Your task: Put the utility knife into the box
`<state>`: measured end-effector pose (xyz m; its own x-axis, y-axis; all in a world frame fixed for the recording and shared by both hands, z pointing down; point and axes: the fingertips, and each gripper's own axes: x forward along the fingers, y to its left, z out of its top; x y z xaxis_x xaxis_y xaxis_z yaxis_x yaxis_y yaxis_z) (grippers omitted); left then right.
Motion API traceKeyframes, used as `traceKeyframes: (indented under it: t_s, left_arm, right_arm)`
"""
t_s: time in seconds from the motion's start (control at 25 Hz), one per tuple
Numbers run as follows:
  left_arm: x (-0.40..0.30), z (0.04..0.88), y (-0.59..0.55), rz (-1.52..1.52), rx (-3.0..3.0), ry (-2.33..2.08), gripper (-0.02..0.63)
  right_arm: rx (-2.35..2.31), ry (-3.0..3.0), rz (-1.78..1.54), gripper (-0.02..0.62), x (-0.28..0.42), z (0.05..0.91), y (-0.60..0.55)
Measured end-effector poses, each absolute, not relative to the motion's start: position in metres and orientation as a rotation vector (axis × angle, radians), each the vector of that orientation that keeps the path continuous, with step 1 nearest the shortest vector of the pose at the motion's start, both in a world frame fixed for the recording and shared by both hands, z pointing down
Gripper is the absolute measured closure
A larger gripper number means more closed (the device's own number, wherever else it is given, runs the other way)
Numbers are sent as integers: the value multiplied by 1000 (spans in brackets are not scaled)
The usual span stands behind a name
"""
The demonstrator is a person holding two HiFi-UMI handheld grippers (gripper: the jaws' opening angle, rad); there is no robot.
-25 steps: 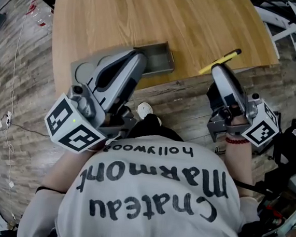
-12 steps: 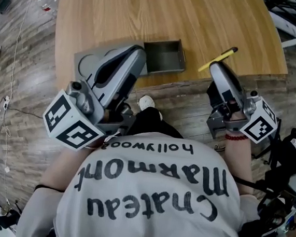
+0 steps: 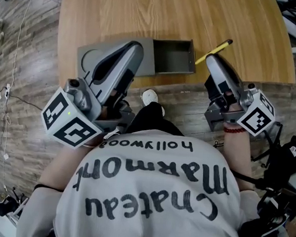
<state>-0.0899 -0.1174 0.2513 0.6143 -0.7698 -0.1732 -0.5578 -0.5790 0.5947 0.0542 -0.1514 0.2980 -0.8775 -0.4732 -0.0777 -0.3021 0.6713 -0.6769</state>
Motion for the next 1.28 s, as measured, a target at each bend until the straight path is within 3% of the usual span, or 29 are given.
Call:
traceKeyframes:
  t_s: [1.0,1.28]
  left_arm:
    - [-76,290,-192,-495,2322,-1080,597]
    - [-132,292,-219,-483,2312,-1252,597]
  right_arm:
    - [-742,3463,-621,541,38,398,-189]
    - [-642,3628,-495,541,12,401,-205]
